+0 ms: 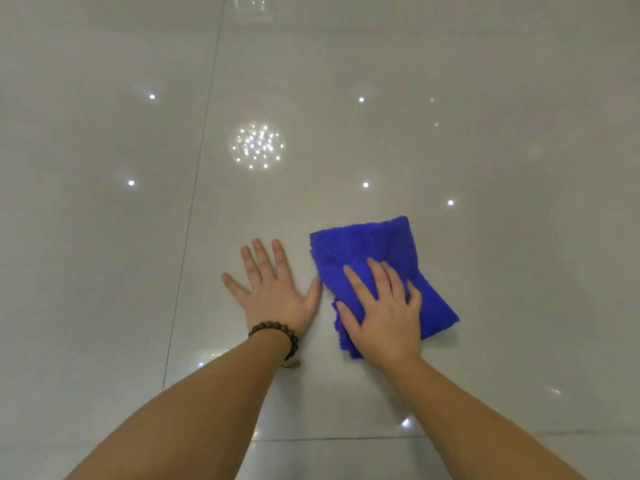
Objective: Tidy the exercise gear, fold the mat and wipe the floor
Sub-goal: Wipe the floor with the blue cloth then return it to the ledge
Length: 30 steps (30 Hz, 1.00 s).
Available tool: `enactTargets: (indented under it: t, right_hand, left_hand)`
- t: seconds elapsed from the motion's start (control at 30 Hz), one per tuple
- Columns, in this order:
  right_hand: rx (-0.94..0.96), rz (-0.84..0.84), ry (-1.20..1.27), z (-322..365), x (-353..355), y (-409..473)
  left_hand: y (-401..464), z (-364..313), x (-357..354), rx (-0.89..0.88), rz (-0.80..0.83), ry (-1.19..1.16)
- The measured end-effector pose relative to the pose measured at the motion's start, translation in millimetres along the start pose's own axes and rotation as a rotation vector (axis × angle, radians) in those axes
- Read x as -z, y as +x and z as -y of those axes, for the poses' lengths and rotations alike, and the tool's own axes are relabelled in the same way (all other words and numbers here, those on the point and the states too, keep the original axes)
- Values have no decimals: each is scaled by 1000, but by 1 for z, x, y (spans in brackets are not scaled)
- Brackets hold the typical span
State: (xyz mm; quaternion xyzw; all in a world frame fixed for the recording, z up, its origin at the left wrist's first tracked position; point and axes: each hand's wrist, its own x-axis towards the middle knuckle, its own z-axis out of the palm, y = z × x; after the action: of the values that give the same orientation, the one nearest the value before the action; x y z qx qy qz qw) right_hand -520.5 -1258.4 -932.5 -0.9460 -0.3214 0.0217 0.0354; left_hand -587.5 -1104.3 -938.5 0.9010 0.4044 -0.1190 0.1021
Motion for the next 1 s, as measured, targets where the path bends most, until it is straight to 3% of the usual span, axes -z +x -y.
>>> enactTargets:
  t: [0.07, 0.27, 0.37, 0.47, 0.57, 0.63, 0.73, 0.8, 0.87, 1.0]
  right_hand:
    - [95, 22, -16, -30, 6, 1]
    - [-423, 100, -13, -149, 16, 5]
    - [-434, 138, -6, -147, 14, 5]
    - [-453, 174, -14, -143, 18, 8]
    - [-565, 85, 55, -101, 13, 16]
    - [-346, 23, 71, -29, 3, 13]
    - [309, 77, 63, 78, -13, -14]
    - [508, 109, 73, 80, -13, -14]
    - [312, 28, 100, 31, -12, -5]
    - [-399, 2, 156, -68, 2, -6]
  left_hand:
    - [-1, 2, -1, -3, -16, -3]
    - [-3, 5, 7, -49, 27, -10]
    - [-38, 37, 12, -143, 56, -84]
    - [-112, 81, -7, -86, 57, -32]
    - [-129, 92, -30, -85, 36, 64]
    - [-124, 91, -32, -90, 24, 87]
    - [-123, 92, -36, -106, 2, 78]
    - [-124, 92, -35, -98, 9, 79]
    - [-124, 91, -32, -100, 17, 71]
    - [-126, 91, -30, -101, 27, 77]
